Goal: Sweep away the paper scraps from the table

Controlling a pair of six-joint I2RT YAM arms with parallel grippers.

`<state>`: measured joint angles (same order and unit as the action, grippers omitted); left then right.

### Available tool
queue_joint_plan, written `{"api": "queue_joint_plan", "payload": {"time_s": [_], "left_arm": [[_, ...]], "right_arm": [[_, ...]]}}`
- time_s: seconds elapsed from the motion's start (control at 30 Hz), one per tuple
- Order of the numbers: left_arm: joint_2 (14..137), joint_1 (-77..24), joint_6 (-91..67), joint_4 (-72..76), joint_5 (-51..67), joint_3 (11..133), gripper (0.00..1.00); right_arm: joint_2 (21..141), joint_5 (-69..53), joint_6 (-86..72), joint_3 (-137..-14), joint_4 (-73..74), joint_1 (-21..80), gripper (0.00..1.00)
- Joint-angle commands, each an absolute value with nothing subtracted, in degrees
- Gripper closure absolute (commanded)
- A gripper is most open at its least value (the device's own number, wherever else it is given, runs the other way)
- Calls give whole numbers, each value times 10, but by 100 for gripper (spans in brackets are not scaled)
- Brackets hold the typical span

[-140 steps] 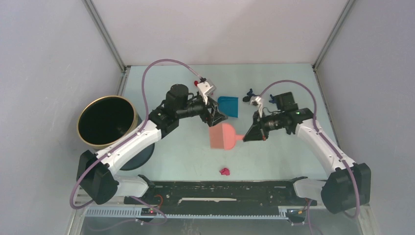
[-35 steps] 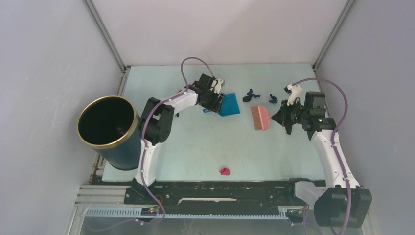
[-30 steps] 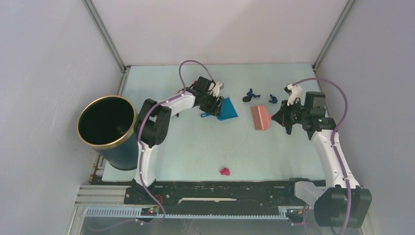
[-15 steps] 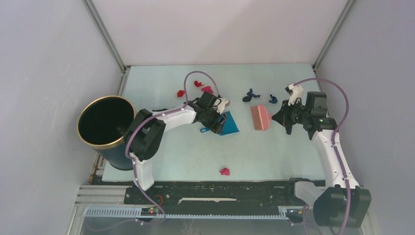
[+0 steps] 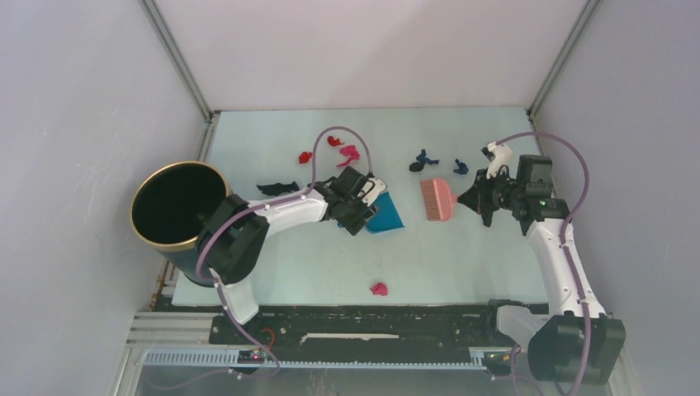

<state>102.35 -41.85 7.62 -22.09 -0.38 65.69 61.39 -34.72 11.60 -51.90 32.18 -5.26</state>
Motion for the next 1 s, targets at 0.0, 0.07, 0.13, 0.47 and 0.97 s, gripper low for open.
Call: {"api": "queue_joint_plan", "payload": {"time_s": [0.0,0.07,0.13,0.47,0.97], "left_arm": [[1004,-417,103,-208,-13,655,33],[1008,-417,104,-210,-5,656,39],[1008,-418,99,-215,10,657,43],[1001,-429,87,-225,7,650,55],[942,-482,12,-198,40,622,87]], "right_arm": [[611,-363,124,-521,313,-58,100],[611,-366,124,-521,313,-58,100],[610,-364,124,-521,314,-58,100],[616,-372,124,-521,313,-62,100],[533,-380,69,-594,321,-64,100]]}}
